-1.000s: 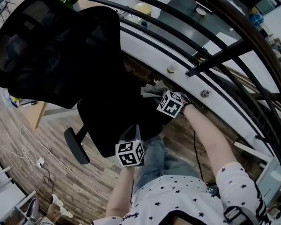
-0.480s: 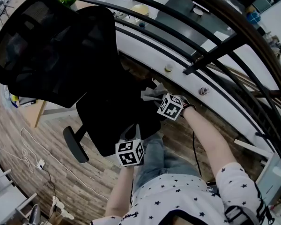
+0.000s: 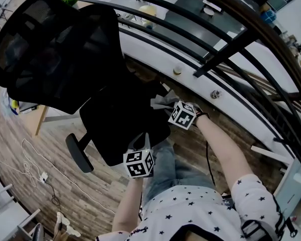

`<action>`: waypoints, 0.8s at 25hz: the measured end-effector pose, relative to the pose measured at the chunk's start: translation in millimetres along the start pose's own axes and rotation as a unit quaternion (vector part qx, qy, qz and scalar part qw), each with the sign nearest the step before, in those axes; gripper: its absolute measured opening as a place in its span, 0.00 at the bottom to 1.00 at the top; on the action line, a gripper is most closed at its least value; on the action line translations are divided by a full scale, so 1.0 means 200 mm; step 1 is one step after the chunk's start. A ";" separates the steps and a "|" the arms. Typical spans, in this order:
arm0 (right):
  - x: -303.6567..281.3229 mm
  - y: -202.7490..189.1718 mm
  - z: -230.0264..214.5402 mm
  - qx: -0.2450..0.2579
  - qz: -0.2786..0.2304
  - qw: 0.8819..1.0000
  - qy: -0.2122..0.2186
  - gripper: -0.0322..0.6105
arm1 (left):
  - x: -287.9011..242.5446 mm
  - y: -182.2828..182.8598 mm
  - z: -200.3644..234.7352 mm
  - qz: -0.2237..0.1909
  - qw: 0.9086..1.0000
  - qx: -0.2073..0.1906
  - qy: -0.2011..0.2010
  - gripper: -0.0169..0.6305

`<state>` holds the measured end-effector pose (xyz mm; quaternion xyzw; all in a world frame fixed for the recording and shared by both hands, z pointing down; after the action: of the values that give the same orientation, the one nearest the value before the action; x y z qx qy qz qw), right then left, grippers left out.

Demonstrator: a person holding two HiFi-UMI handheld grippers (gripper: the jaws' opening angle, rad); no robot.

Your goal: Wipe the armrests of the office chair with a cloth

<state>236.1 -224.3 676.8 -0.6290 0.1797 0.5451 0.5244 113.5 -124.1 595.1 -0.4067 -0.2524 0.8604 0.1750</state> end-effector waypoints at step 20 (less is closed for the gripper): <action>0.10 -0.15 0.16 -0.019 -0.006 1.000 -0.014 0.09 | 0.04 -0.17 -0.12 0.007 1.000 -0.008 -0.015 0.04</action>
<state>251.3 -178.9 676.8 -0.6318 0.1583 0.5542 0.5183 130.6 -85.6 596.8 -0.3971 -0.2592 0.8654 0.1616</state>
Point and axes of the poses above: the fingertips, and each gripper's own axes: x backward along the fingers, z to its left, y out of its top, the point moved 3 cm from there along x, backward along the fingers, and after that the axes turned 14 degrees about -y, right-handed, at the moved point
